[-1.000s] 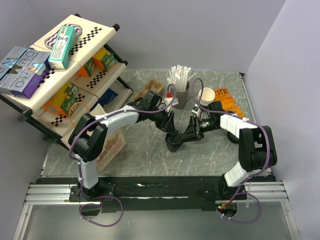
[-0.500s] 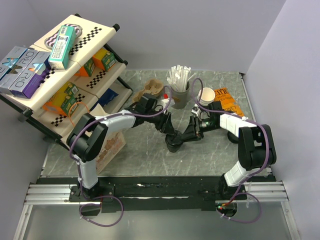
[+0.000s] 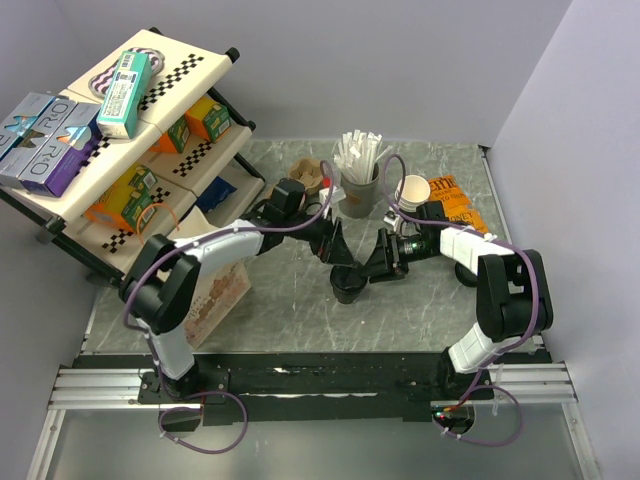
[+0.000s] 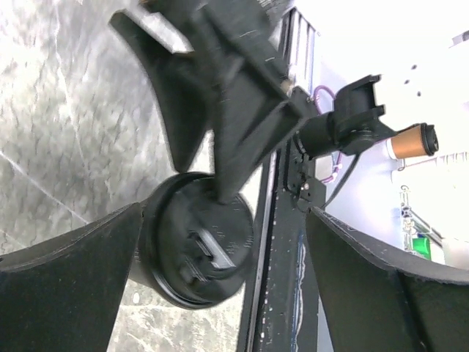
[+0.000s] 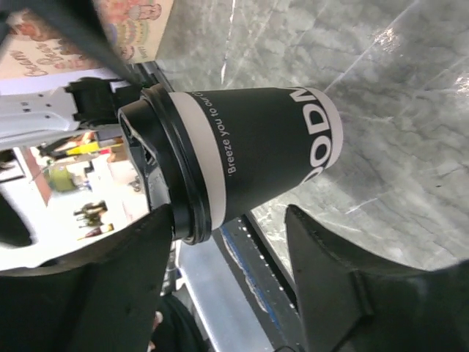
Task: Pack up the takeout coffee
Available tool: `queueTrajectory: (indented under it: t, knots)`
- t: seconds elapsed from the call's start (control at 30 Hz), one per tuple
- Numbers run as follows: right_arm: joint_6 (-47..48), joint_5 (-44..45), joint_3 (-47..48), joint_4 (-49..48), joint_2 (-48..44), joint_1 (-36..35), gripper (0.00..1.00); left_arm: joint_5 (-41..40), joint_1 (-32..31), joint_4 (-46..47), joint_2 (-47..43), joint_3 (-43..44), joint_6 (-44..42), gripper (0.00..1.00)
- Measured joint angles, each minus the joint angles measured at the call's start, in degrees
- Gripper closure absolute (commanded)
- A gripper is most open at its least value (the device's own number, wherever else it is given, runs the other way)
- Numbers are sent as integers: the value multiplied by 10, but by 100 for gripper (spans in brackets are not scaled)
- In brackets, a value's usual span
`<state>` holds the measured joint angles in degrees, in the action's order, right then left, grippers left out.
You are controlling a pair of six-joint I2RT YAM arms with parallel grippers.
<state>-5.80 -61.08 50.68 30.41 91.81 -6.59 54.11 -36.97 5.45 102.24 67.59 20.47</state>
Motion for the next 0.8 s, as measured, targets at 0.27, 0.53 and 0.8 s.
queueTrajectory:
  t: [0.27, 0.53, 0.8]
  knots:
    - [19, 14, 0, -8, -18, 0, 15, -29, -1, -54, -58, -21, -67, 1]
    - [35, -2, 0, -14, -25, -3, 0, -56, -10, -98, -58, -52, -120, 1]
    - [57, -6, -7, -12, -24, -23, 4, -66, -23, -94, -44, -54, -123, 1]
